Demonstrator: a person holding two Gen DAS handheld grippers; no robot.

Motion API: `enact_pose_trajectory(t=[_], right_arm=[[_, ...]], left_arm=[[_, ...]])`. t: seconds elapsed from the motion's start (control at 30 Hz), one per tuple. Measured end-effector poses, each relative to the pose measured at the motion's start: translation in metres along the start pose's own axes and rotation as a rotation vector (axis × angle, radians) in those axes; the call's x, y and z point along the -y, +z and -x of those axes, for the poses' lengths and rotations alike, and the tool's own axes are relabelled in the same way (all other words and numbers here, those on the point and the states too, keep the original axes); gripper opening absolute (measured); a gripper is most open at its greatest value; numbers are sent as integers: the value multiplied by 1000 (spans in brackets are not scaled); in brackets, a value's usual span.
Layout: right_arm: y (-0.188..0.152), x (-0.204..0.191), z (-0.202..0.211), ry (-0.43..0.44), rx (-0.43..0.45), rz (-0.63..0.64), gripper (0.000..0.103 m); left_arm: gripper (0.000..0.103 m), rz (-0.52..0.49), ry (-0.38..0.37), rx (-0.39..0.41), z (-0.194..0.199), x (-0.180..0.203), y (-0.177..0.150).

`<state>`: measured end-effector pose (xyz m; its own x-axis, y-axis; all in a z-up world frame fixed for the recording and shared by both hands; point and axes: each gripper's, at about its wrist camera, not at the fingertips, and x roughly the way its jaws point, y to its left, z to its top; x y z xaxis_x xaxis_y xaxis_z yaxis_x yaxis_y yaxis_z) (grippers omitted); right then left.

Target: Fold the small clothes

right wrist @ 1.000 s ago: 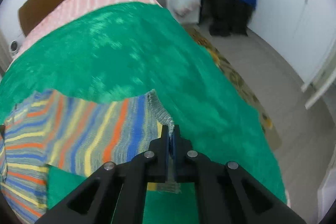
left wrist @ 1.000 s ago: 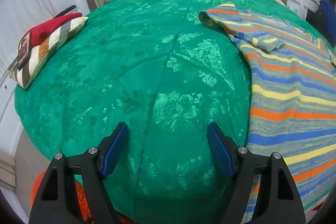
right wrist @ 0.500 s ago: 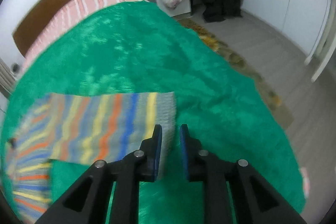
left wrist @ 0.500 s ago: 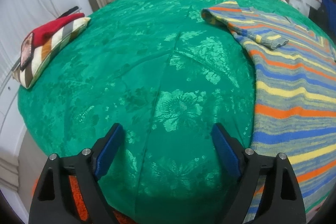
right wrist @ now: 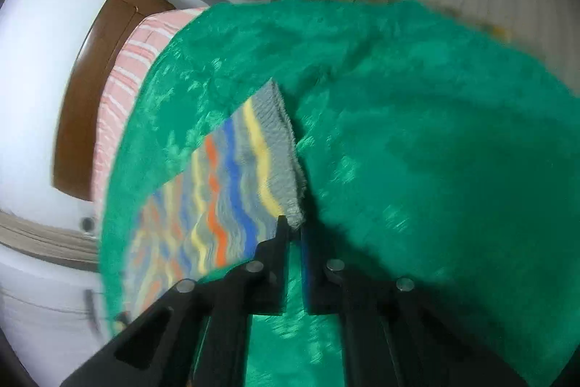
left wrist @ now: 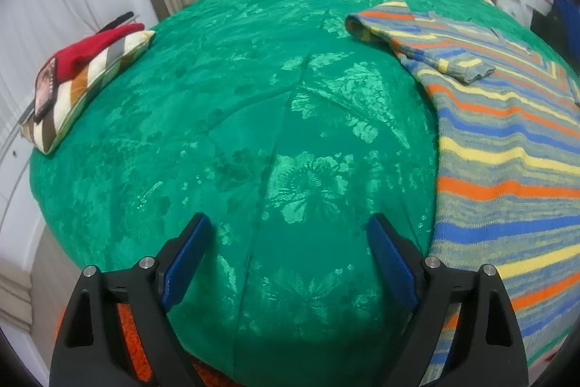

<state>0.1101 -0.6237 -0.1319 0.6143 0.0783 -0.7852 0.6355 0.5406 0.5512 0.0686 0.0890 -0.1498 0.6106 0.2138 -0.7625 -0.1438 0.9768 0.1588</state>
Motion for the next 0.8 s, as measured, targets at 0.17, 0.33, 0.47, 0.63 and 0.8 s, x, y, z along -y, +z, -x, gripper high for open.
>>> enact_pose_trajectory(t=[0.17, 0.33, 0.47, 0.63, 0.8], right_arm=[[-7, -13, 1, -159, 59, 137, 4], [-11, -21, 3, -164, 78, 213, 10], [-22, -18, 29, -145, 138, 242, 43], [-59, -20, 85, -181, 290, 372, 65], [-121, -29, 120, -135, 355, 527, 73]], left_arm=[[96, -7, 19, 1, -2, 3, -1], [100, -8, 34, 0, -3, 3, -2], [101, -1, 38, -2, -4, 2, -2], [102, -3, 46, -9, -6, 3, -2], [103, 39, 22, -28, -10, -2, -3]])
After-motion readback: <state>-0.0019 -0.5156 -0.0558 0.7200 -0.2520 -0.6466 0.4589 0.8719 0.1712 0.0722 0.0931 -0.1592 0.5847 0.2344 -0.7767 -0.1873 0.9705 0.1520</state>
